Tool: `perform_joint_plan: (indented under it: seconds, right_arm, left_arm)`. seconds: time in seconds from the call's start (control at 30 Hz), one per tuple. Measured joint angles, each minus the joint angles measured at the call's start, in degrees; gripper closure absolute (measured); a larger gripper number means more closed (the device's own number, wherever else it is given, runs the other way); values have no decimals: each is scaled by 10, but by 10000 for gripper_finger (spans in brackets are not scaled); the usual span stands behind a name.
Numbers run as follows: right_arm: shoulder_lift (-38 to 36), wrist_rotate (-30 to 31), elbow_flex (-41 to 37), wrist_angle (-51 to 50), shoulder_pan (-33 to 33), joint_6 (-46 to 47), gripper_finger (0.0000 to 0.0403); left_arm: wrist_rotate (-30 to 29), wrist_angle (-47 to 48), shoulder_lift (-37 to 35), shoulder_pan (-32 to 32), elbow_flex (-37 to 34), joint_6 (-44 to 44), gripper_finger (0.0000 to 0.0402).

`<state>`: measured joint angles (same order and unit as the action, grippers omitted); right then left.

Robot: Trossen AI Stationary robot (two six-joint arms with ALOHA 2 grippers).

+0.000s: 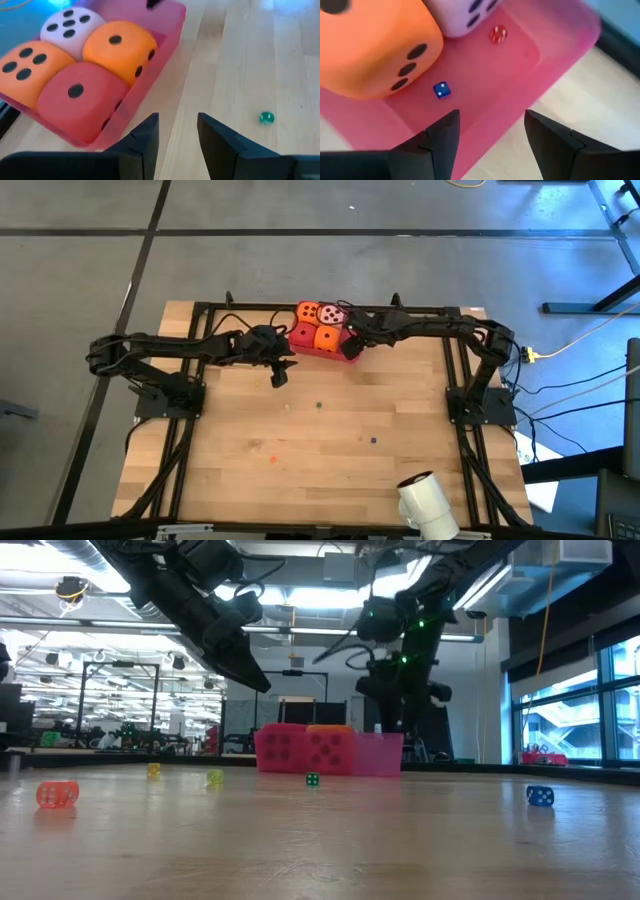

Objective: Pick & Place Dice
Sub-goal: Put the small yellow die into the red bin

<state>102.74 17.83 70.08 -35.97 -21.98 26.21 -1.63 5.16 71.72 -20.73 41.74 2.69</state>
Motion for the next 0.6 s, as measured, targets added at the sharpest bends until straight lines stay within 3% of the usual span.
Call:
perform_joint_plan:
  seconds: [0.4,0.5,0.6]
  right_arm:
    - [-91,37,6,-97,90,-45,182]
    - [-109,-45,-29,-94,119,-147,182]
    - [-126,-125,-87,-24,137,-193,182]
  left_arm:
    - [-46,172,-7,16,0,-37,272]
    - [-74,221,-7,28,-4,-35,272]
    - [-54,223,-14,35,-37,-26,272]
